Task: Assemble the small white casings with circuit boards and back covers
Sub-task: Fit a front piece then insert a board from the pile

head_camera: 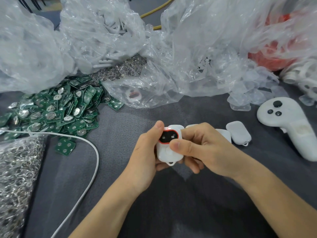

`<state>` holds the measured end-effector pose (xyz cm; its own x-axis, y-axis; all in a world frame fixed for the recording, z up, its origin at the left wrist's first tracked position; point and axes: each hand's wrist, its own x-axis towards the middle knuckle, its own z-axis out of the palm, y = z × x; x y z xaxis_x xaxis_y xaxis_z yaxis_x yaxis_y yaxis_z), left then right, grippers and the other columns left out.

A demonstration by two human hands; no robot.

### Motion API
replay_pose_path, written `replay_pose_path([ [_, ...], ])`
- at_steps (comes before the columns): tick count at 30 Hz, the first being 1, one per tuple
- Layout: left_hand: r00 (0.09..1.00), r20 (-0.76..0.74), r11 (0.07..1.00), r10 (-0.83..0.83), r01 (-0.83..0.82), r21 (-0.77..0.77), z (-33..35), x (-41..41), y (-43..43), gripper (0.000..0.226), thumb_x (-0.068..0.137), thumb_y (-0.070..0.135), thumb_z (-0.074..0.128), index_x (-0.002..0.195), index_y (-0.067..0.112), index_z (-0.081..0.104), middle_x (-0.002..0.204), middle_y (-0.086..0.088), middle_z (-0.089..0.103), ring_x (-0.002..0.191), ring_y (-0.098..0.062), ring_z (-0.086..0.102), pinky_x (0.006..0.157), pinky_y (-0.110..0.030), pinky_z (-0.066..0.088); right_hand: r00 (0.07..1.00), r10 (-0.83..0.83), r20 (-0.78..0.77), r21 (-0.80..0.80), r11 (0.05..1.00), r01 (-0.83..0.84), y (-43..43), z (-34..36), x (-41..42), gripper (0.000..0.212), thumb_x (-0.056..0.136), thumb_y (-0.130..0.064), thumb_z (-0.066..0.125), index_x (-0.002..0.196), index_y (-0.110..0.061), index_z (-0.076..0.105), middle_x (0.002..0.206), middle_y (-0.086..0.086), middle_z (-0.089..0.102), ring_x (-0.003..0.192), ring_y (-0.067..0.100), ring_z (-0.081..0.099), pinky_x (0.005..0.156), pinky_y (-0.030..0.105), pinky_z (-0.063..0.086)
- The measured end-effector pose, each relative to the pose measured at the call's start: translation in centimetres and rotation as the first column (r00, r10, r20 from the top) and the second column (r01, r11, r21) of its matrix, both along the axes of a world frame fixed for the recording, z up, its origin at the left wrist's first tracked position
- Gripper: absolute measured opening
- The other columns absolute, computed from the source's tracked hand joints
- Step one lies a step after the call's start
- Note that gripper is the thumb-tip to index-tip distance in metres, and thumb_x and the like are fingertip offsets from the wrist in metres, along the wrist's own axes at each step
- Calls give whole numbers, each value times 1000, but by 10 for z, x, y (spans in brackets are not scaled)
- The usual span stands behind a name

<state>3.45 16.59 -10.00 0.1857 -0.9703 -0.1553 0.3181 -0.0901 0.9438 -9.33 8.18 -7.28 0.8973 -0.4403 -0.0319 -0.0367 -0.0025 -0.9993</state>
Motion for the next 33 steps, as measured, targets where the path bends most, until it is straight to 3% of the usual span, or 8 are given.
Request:
replay_pose_path([
  [6, 999, -38, 1000, 20, -20, 16, 3, -1, -2, 54, 85, 54, 33, 58, 26, 70, 50, 6, 58, 44, -7, 52, 46, -21, 35, 999, -7, 40, -24, 1000, 8, 3, 3, 1, 21, 87, -24, 58, 72, -12, 66, 50, -4, 62, 36, 1, 46, 41, 10, 34],
  [8, 996, 7, 995, 84, -84, -48, 2, -3, -5, 48, 88, 51, 34, 62, 27, 66, 53, 4, 54, 43, -8, 45, 41, -18, 33, 989, -145, 22, -248, 958, 146, -1, 0, -1, 25, 84, -30, 63, 66, -14, 63, 52, 1, 60, 42, 3, 43, 46, 14, 33],
  [11, 995, -31, 988, 96, -99, -115, -1, -4, -7, 33, 90, 48, 43, 96, 20, 60, 75, -4, 62, 58, -13, 56, 45, -23, 43, 897, -426, 117, -799, 496, 340, -4, -7, 1, 37, 77, -32, 70, 55, -19, 43, 58, -7, 42, 51, 8, 38, 48, 25, 36],
  [13, 997, -35, 992, 63, -66, -109, -3, -5, -6, 45, 88, 48, 53, 118, 15, 55, 95, -5, 68, 81, -16, 65, 63, -26, 54, 882, -446, 154, -884, 336, 324, 0, -9, 5, 37, 74, -32, 73, 57, -14, 44, 73, -1, 46, 62, 14, 42, 49, 32, 39],
  [17, 993, 40, 988, 112, -107, -107, -7, -3, -7, 45, 87, 23, 58, 131, 21, 49, 109, 2, 69, 104, -13, 64, 87, -28, 52, 926, -374, 52, -725, 623, 293, -3, -8, 4, 34, 67, -32, 80, 71, -15, 52, 100, -7, 52, 84, 12, 50, 71, 25, 42],
  [20, 941, 289, 974, 175, -122, -192, -4, 7, -8, 29, 91, 17, 56, 119, 23, 56, 102, 6, 69, 94, -4, 63, 78, -17, 50, 936, -349, 38, -445, 833, 329, -7, -4, 1, 29, 74, -30, 74, 94, -22, 56, 97, -12, 60, 81, 14, 59, 72, 33, 51],
  [24, 822, 521, 967, 229, -130, -220, -1, 14, -8, 19, 88, 23, 63, 102, 34, 66, 90, 17, 73, 84, 4, 65, 72, -9, 45, 906, -418, 69, -441, 801, 404, -7, -4, 3, 24, 85, -17, 69, 104, -30, 65, 90, -12, 67, 77, 14, 62, 72, 33, 51],
  [33, 751, 506, 897, 424, -269, -351, -7, 8, -7, 25, 86, 20, 65, 98, 42, 65, 93, 17, 72, 87, -5, 70, 76, -19, 53, 864, -490, 114, -480, 734, 480, 2, -9, 7, 20, 86, -8, 67, 102, -21, 68, 90, -6, 69, 83, 8, 66, 75, 20, 52],
])
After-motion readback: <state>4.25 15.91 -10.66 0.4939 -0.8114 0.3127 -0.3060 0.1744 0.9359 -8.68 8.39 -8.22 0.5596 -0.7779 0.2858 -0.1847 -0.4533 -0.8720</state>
